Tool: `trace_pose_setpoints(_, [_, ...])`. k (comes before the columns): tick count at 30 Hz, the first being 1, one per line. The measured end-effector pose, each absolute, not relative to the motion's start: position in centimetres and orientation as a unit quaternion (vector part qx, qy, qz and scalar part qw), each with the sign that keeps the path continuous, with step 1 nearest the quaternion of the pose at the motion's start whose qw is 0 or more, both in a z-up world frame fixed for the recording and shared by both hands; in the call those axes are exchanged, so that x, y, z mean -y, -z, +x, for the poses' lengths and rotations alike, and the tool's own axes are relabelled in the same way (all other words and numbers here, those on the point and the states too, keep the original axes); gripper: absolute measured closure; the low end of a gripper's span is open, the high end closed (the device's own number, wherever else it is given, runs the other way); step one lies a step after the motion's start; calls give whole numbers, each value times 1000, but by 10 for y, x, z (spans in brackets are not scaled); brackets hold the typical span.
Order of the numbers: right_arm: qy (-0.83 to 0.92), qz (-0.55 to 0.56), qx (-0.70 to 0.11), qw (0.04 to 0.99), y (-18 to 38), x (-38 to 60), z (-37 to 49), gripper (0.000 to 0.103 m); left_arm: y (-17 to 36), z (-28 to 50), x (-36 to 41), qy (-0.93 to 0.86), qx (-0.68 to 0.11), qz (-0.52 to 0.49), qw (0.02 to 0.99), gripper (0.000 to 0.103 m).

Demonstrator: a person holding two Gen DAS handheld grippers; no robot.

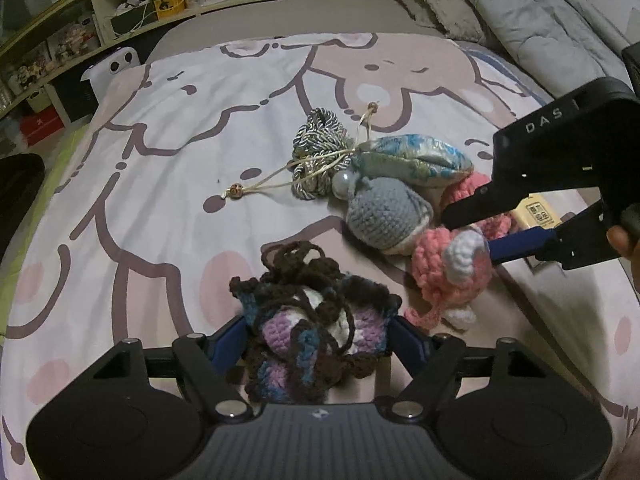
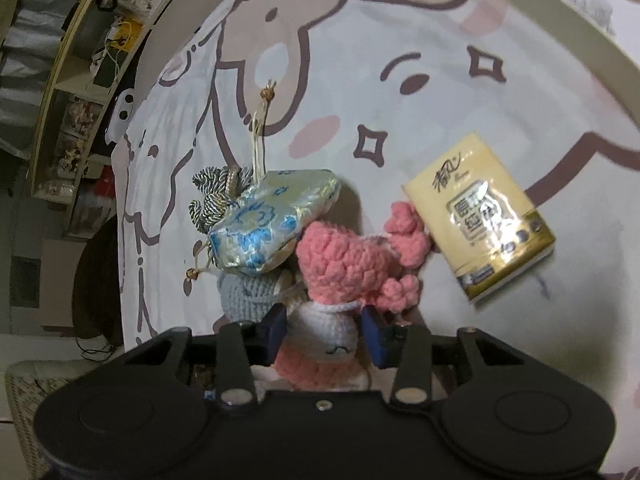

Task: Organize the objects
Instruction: 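Grasp the dark crochet flower with left tool while right tool grasps pink doll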

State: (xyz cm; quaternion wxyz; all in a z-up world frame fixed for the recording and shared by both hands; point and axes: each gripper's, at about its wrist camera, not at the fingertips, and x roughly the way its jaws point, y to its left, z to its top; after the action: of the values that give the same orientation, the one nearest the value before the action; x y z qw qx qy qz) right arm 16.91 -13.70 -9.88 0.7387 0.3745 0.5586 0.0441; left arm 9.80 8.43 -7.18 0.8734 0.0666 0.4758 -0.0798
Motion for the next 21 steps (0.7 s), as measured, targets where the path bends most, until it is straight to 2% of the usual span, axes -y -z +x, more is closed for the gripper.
trace_pose_setpoints(3, [-44,394,-557,729,103,140,170,63,74,99,-83,77,-480,69,871,26])
trace_pose_setpoints(11, [-3,518,-551,654,133,156,162,60,75,99,-76,74,-481,79,870,26])
trace_pose_setpoints(16, [-31,460,-548,697,116,150,162,64,77,101,-79,71,-482,64,871,28])
trace_pose_setpoints(21, [-73,375,-542,748,82,152,162,65,80,105,-84,56,-485,48,871,40])
